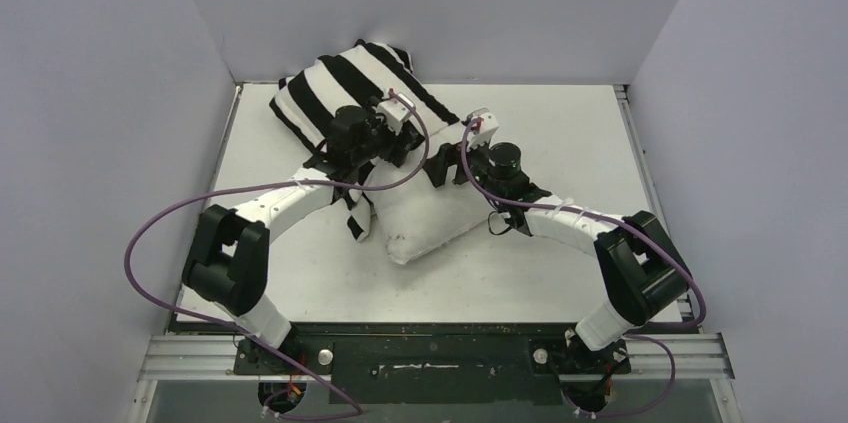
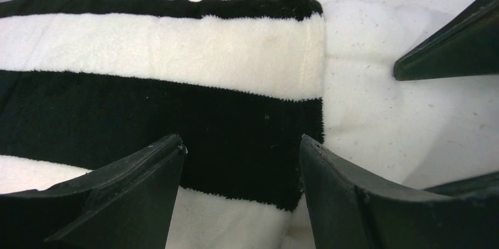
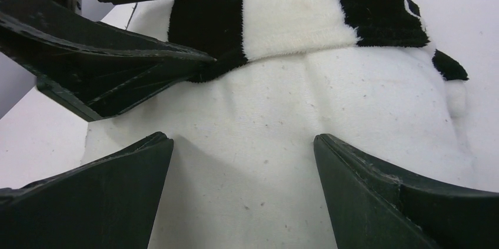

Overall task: Put the pillow into the pillowcase
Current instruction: Stuff the pillow into the pillowcase.

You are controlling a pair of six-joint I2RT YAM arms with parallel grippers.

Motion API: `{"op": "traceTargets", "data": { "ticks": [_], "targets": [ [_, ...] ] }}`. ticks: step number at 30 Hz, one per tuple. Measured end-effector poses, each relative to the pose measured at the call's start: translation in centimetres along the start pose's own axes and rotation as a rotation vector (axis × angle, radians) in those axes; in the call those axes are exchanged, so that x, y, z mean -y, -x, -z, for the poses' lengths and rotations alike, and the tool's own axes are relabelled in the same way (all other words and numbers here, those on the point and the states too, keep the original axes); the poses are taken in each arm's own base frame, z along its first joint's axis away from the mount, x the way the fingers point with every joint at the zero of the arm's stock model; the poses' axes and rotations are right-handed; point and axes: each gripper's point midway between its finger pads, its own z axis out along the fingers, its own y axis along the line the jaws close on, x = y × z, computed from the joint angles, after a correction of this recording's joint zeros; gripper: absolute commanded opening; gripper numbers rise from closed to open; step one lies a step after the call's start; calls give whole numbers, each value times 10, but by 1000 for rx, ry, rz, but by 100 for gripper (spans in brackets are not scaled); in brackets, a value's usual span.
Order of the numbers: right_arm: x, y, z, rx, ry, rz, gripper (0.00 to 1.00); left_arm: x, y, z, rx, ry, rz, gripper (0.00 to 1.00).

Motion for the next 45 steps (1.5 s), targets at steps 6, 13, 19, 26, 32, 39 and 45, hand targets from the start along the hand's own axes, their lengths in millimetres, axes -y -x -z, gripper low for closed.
{"op": "traceTargets", "data": {
  "ticks": [6,13,19,26,32,39,45],
  "targets": [
    [7,-2,2,-7,2,15,88,8,25,14,61,-49,-6,70],
    [9,-7,4,-15,17,23,91,11,42,24,102,-69,-18,69],
    [8,-7,5,-14,20,19,92,14,14,11,33,-85,-20,69],
    [5,-5,5,1,31,-15,91,13,-5,-3,-3,-76,-17,25],
    [3,-6,-1,17,47,-63,78,8,1,-9,3,-51,-35,0],
    [9,-7,-33,40,71,-141,13,34,47,13,83,-61,-4,0],
    [0,15,-58,96,133,-271,0,64,71,41,132,-71,43,0]
  ]
}}
